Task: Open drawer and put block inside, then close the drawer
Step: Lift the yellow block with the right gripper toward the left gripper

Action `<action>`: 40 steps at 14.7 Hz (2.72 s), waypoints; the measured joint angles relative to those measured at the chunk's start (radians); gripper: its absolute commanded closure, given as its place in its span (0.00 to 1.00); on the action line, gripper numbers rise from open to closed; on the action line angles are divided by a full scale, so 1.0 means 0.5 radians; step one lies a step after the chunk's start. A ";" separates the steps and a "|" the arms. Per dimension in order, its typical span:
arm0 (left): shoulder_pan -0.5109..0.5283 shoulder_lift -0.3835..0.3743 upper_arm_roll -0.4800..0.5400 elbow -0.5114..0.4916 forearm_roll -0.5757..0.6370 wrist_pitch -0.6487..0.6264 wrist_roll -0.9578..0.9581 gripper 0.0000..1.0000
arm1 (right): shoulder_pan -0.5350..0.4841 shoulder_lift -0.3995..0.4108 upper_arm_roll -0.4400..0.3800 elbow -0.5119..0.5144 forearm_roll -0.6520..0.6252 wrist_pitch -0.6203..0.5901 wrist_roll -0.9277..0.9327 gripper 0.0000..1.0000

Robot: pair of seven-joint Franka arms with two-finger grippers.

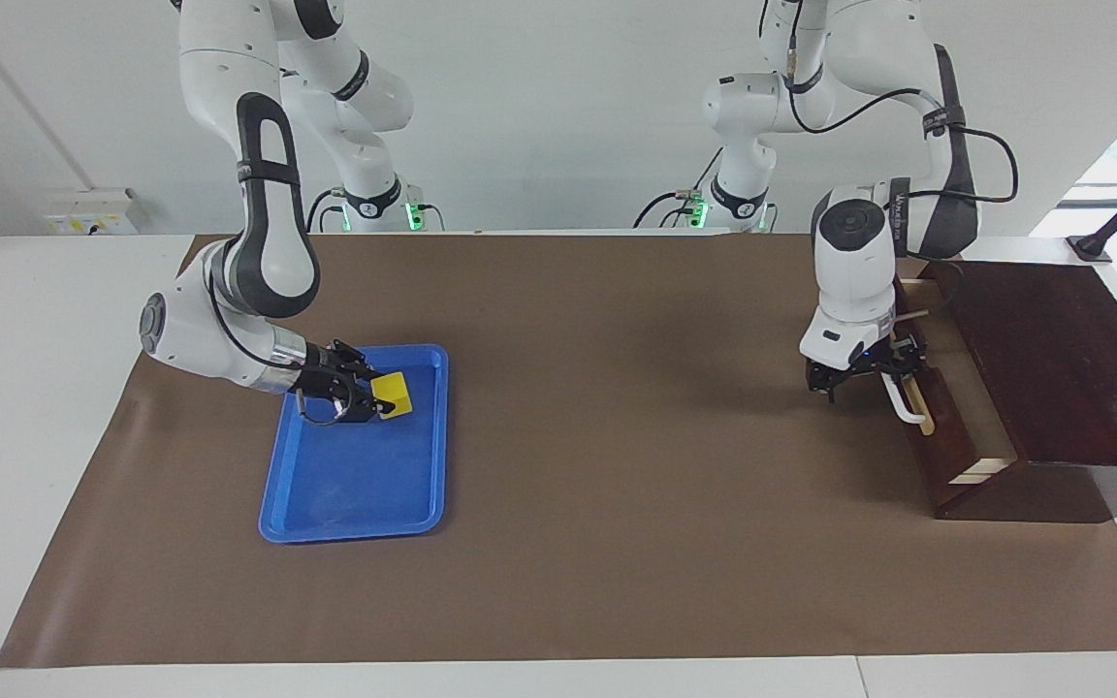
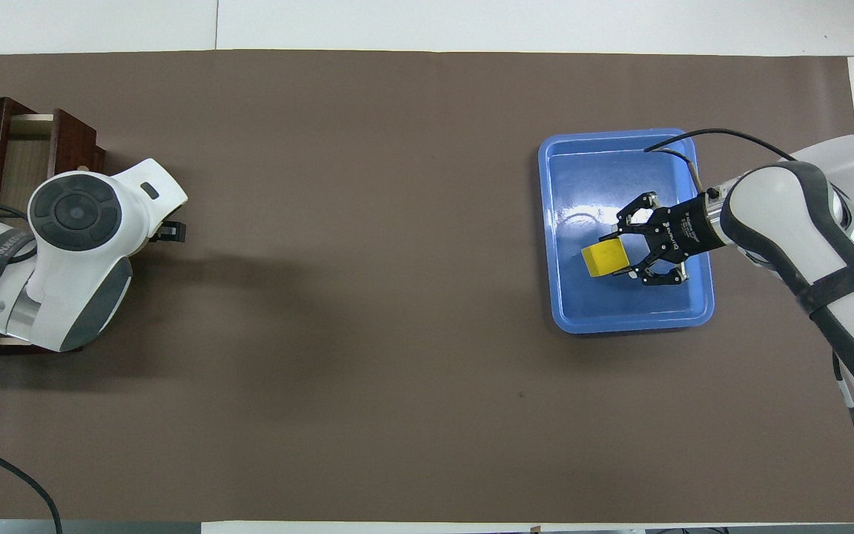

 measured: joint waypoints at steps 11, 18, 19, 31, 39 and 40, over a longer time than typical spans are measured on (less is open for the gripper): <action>-0.228 0.002 0.004 0.112 -0.277 -0.176 -0.097 0.00 | 0.039 -0.165 0.002 0.463 -0.080 -0.523 0.161 1.00; -0.228 0.012 0.019 0.745 -0.845 -0.873 -0.495 0.00 | 0.139 -0.184 0.006 0.683 -0.086 -0.670 0.404 1.00; -0.228 0.001 0.018 0.766 -0.901 -0.890 -0.682 0.00 | 0.172 -0.185 0.007 0.705 -0.086 -0.670 0.474 1.00; -0.407 -0.071 -0.018 0.776 -1.098 -0.911 -2.950 0.00 | 0.833 -0.150 0.025 0.796 -0.087 -0.130 1.581 1.00; -0.688 -0.078 -0.020 0.779 -1.232 -0.690 -3.520 0.00 | 0.994 -0.101 0.028 0.696 -0.046 0.051 1.664 1.00; -0.723 -0.076 -0.021 0.779 -1.232 -0.638 -3.613 0.00 | 0.994 -0.101 0.028 0.693 -0.041 0.051 1.664 1.00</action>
